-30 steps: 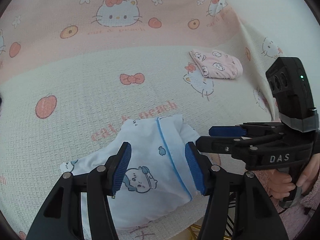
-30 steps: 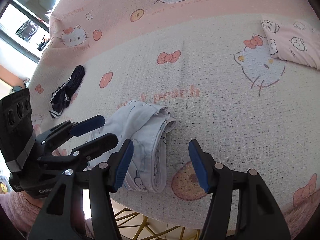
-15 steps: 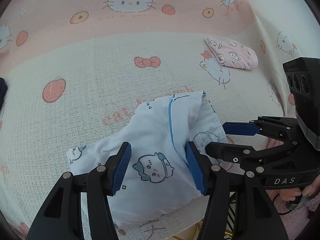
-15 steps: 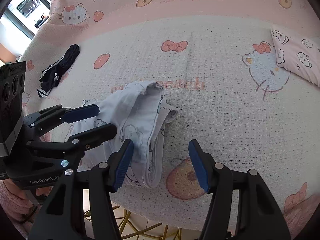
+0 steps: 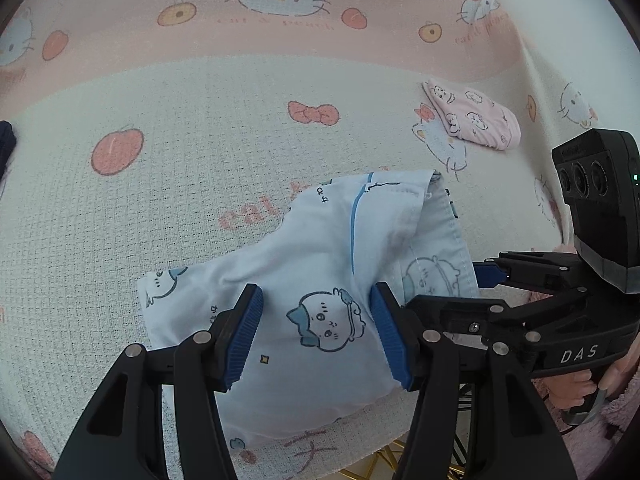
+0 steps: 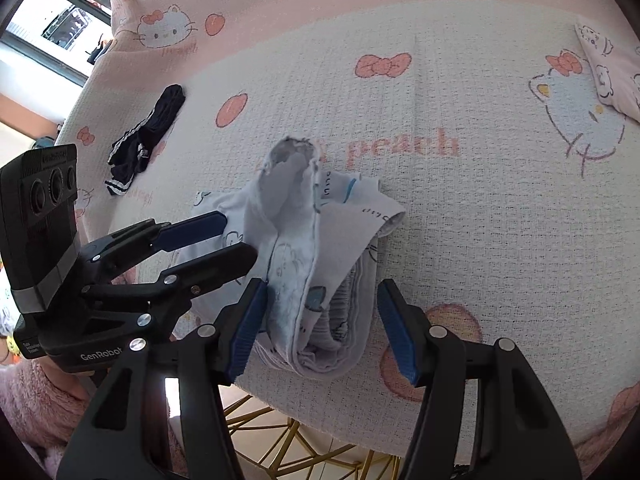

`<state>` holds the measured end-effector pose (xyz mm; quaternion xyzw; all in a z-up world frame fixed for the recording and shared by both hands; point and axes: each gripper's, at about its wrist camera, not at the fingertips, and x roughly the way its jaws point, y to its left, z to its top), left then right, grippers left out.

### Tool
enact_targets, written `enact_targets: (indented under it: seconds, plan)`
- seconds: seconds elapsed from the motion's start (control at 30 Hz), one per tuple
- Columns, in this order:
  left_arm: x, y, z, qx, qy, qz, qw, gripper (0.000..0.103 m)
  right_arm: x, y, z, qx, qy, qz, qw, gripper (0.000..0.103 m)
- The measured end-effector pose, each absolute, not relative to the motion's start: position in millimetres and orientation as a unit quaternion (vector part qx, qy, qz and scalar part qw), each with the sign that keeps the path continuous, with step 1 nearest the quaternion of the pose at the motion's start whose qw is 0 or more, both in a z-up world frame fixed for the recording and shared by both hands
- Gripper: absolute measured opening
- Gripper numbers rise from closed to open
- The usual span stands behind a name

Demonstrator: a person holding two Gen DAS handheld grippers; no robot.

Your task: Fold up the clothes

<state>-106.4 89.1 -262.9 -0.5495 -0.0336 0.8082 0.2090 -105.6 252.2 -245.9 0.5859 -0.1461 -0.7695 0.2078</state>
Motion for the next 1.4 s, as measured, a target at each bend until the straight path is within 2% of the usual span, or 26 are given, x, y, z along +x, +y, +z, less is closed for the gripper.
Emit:
enact_targets:
  seconds: [0.33, 0.57, 0.9, 1.03, 1.27, 1.4]
  plan:
    - [-102, 81, -259, -0.540, -0.045, 0.817, 0.200, 0.058, -116, 241, -258, 0.597, -0.153, -0.755, 0.225, 0.060]
    - [-107, 72, -267, -0.553, -0.053, 0.810, 0.188, 0.058, -116, 251, -257, 0.588, -0.205, -0.745, 0.240, 0.061]
    - [-104, 93, -252, -0.521, -0.053, 0.819, 0.233, 0.058, -110, 273, -241, 0.554, -0.278, -0.745, 0.244, 0.061]
    - [-103, 108, -266, -0.541, -0.017, 0.809, 0.228, 0.058, -116, 283, -248, 0.563, -0.272, -0.755, 0.199, 0.062]
    - [-100, 110, -249, -0.512, -0.029, 0.822, 0.250, 0.058, -116, 296, -245, 0.564, -0.268, -0.758, 0.190, 0.063]
    - [-106, 118, -260, -0.533, -0.005, 0.812, 0.239, 0.058, -115, 297, -254, 0.581, -0.241, -0.761, 0.159, 0.063]
